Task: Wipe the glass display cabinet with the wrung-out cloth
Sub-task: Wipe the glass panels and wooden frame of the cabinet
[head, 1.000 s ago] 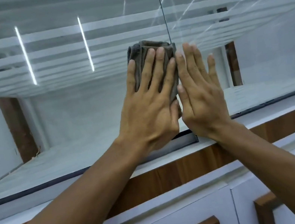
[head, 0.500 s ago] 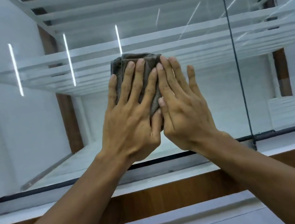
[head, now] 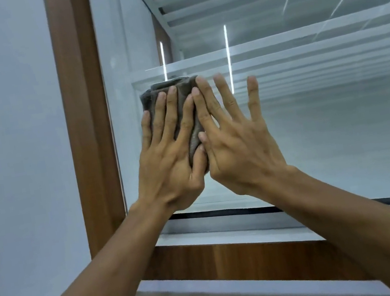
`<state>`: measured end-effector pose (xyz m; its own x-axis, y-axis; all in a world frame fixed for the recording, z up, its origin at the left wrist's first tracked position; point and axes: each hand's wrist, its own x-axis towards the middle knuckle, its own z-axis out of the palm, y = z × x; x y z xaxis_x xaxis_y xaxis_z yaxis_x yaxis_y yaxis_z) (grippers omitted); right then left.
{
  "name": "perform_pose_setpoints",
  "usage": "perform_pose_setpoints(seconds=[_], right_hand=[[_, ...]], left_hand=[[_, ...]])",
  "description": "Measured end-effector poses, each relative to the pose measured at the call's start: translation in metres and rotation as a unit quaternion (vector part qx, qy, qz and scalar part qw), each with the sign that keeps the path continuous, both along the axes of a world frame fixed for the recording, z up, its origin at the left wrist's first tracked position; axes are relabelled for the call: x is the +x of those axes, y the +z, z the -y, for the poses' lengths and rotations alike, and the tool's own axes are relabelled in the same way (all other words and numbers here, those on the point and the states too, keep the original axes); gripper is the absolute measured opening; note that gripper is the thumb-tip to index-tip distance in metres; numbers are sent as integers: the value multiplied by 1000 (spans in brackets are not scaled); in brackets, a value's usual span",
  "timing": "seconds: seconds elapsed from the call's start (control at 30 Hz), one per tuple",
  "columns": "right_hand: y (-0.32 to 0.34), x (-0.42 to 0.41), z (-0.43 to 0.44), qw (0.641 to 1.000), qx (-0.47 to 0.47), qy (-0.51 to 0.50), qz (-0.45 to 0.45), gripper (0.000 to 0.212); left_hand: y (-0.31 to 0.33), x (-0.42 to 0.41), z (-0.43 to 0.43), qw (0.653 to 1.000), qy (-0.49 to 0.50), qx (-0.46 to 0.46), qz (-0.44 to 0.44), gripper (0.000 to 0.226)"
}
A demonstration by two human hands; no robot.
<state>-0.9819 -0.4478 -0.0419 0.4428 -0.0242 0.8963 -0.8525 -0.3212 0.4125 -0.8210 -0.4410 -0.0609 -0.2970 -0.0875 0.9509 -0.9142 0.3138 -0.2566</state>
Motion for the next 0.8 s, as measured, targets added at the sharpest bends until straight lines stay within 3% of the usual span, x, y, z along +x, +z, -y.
perform_pose_setpoints(seconds=[0.17, 0.33, 0.4, 0.5, 0.57, 0.7, 0.8], right_hand=[[-1, 25, 4, 1000, 1, -20, -19, 65], [-9, 15, 3, 999, 0, -29, -31, 69], [-16, -2, 1, 998, 0, -14, -53, 68], [-26, -35, -2, 997, 0, -10, -79, 67], [-31, -56, -3, 997, 4, -13, -77, 65], [-35, -102, -6, 998, 10, -28, -51, 62], [-37, -131, -7, 999, 4, -23, -49, 61]], left_hand=[[-4, 37, 5, 1000, 14, 4, -16, 71], [-38, 41, -3, 990, 8, 54, -132, 75], [-52, 33, -9, 994, 18, 78, -68, 75], [-26, 39, -10, 986, 45, 63, 146, 71], [1, 45, -6, 985, 51, 39, 158, 73], [-10, 32, -1, 997, 40, 34, 64, 75], [-25, 3, -4, 977, 23, 30, 211, 71]])
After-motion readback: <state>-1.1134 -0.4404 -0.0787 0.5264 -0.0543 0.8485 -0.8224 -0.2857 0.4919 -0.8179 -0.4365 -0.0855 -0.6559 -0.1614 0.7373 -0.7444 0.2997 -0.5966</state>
